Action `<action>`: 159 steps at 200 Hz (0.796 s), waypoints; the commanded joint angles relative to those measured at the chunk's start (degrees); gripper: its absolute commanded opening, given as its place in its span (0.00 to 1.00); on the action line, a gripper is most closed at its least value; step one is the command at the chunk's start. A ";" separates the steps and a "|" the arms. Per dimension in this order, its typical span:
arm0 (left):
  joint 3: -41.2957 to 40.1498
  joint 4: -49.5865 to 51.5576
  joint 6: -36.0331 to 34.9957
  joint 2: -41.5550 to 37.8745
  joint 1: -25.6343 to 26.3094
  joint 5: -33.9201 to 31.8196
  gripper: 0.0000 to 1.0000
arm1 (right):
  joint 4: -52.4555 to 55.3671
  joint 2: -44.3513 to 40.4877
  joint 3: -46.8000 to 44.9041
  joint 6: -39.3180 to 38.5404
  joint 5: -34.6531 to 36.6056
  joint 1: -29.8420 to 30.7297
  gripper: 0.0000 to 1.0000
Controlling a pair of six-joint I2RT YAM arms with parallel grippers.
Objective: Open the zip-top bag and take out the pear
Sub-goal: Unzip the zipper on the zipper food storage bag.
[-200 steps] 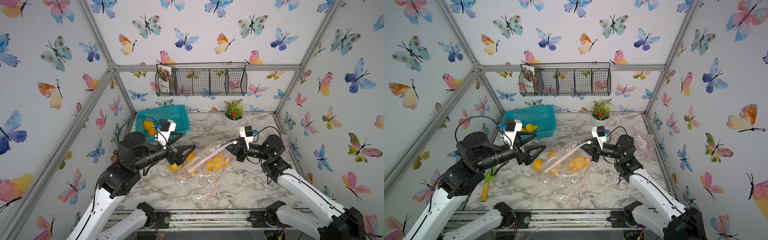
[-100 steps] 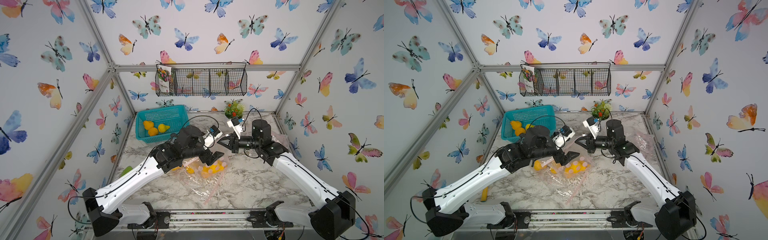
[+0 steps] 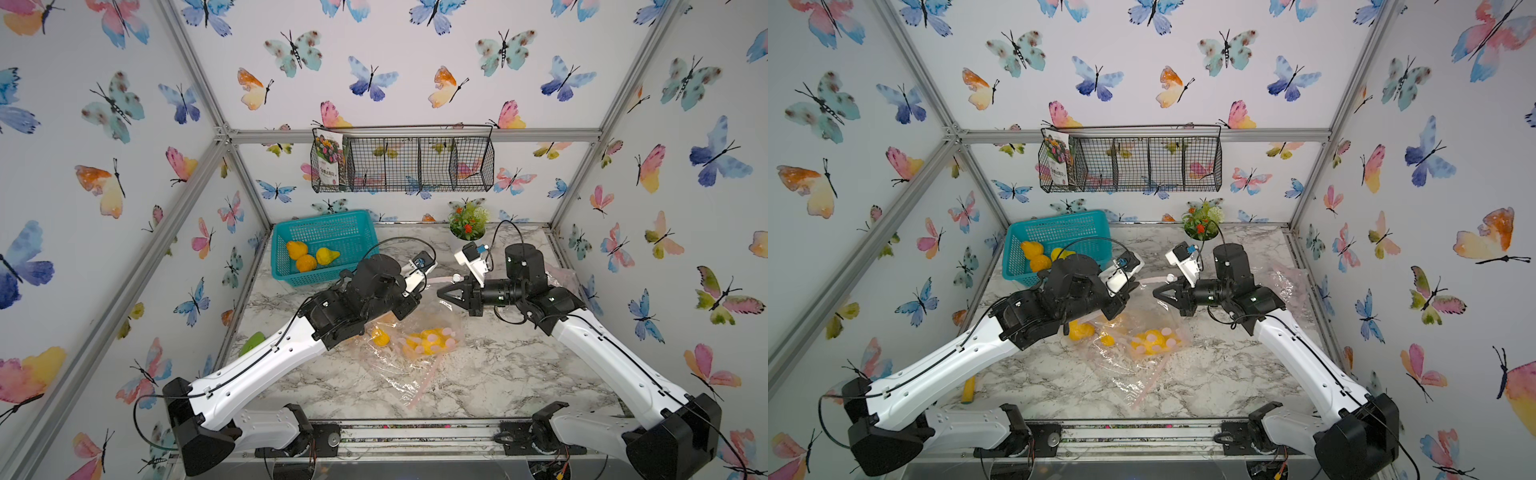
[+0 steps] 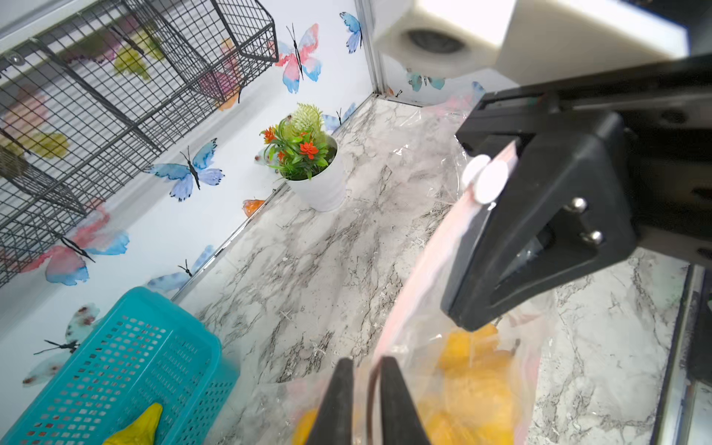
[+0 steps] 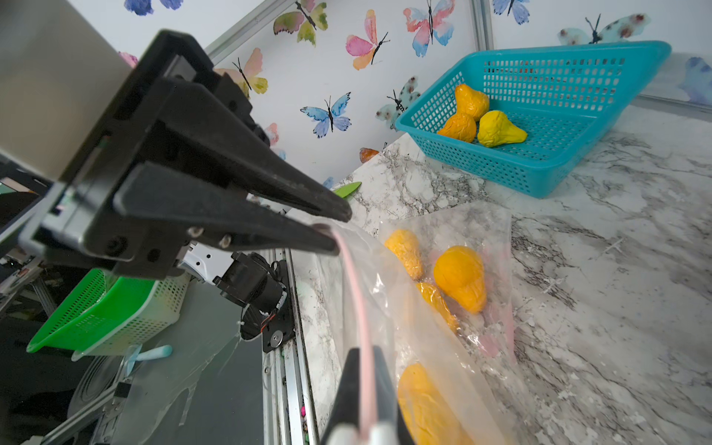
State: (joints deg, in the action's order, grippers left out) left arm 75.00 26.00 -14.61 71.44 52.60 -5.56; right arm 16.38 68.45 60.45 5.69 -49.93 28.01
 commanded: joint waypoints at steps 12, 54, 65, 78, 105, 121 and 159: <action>0.62 0.39 -1.26 0.10 -0.86 9.66 0.00 | 1.47 -2.06 -0.26 -2.40 -1.39 0.12 0.02; 1.75 0.60 2.18 -1.52 -5.23 18.01 0.00 | -0.53 -5.89 -2.28 -3.85 4.33 0.12 0.14; 1.27 0.09 2.73 -2.76 -6.73 20.44 0.00 | -2.64 -7.48 -3.28 -3.85 4.50 0.12 0.30; 0.86 -0.21 3.17 -3.87 -8.20 23.22 0.00 | -6.18 -9.39 -5.12 -3.70 4.49 0.12 0.43; 0.16 0.10 3.36 -5.31 -10.76 27.21 0.00 | -14.07 -13.96 -9.59 -3.55 6.75 0.12 0.53; -0.49 0.26 3.58 -5.86 -11.77 29.08 0.00 | -18.97 -16.42 -11.97 -3.60 7.28 0.12 0.54; -1.70 0.50 3.96 -6.84 -12.26 30.91 0.00 | -29.99 -17.59 -15.27 -0.71 9.00 0.12 0.44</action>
State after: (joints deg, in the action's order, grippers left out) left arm 74.28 26.61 -11.44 65.71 40.77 21.45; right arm -3.62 50.96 46.19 3.03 -42.96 28.01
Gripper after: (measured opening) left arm 0.059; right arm 0.460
